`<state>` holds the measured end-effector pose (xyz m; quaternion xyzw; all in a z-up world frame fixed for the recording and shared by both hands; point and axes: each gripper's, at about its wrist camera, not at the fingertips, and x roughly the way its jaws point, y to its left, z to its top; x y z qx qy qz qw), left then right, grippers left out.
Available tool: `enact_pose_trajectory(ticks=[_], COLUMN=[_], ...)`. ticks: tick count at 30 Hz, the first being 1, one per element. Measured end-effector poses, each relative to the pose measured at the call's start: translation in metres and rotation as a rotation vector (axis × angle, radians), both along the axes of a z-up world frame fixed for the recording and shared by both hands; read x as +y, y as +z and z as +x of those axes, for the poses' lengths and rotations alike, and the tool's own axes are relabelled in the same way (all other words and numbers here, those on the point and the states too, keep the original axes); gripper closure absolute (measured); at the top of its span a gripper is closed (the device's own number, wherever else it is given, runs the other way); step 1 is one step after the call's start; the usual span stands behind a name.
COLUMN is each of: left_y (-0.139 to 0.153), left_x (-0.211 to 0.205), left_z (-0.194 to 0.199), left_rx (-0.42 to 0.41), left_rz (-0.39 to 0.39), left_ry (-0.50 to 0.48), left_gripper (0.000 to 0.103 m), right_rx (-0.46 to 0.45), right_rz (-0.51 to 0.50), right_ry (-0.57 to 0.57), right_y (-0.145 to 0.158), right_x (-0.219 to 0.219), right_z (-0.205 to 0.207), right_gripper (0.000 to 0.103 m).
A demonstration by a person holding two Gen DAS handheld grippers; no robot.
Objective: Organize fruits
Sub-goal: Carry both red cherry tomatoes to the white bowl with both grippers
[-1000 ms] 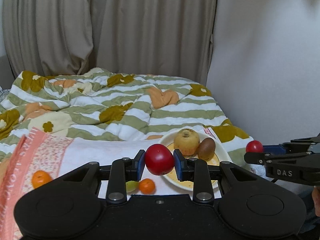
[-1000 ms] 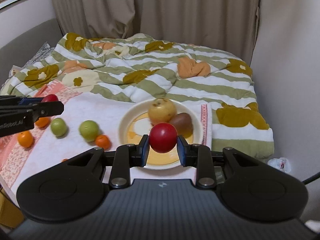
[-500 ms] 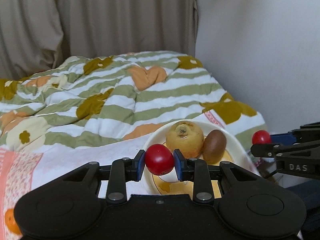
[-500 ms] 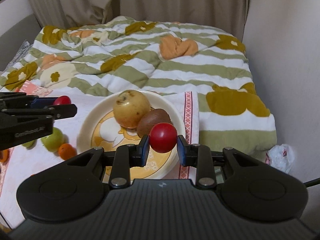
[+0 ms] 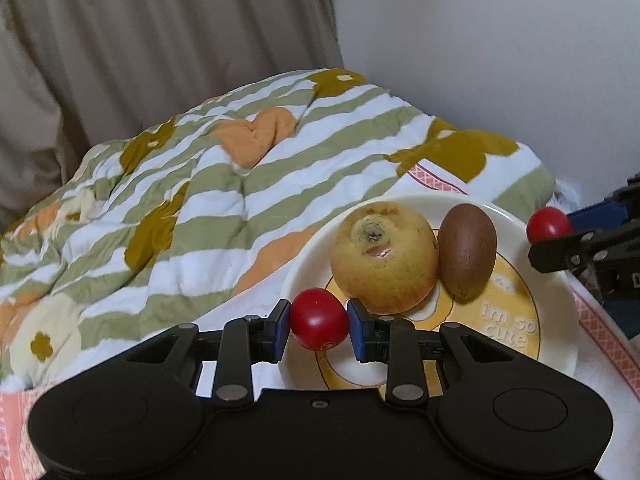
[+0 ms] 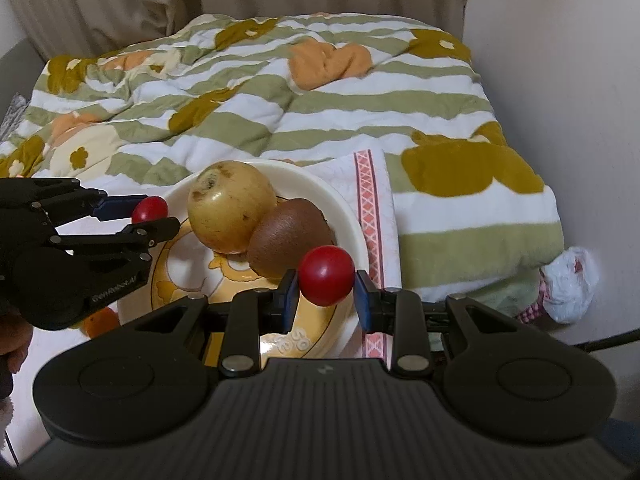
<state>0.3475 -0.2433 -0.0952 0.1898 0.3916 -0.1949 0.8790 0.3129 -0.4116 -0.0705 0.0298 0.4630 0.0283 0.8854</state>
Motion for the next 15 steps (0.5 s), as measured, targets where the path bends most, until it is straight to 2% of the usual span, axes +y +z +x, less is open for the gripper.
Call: enact_pose_trajectory(ticks=[2, 3, 4, 6, 9, 15], left_y=[-0.001, 0.0, 0.001, 0.004, 0.01, 0.023], left_x=[-0.002, -0.002, -0.002, 0.0, 0.004, 0.022], left_z=[0.0, 0.0, -0.001, -0.004, -0.012, -0.018], left_rx=[-0.01, -0.014, -0.018, -0.04, -0.065, 0.0], left_rz=[0.007, 0.011, 0.012, 0.013, 0.015, -0.049], left_ry=[-0.007, -0.009, -0.012, -0.013, -0.018, 0.058], left_gripper=[0.065, 0.053, 0.034, 0.009, 0.007, 0.005], right_rx=[-0.001, -0.003, -0.005, -0.007, -0.012, -0.013], right_rz=[-0.002, -0.004, -0.004, 0.0, -0.001, -0.007], right_ry=[-0.009, -0.014, -0.018, -0.025, -0.031, -0.02], right_y=[0.001, 0.002, 0.002, 0.004, 0.007, 0.011], right_x=[-0.001, -0.001, -0.002, -0.003, -0.005, -0.006], right_z=[0.0, -0.001, -0.002, -0.003, -0.004, -0.009], right_gripper=[0.058, 0.058, 0.058, 0.058, 0.058, 0.058])
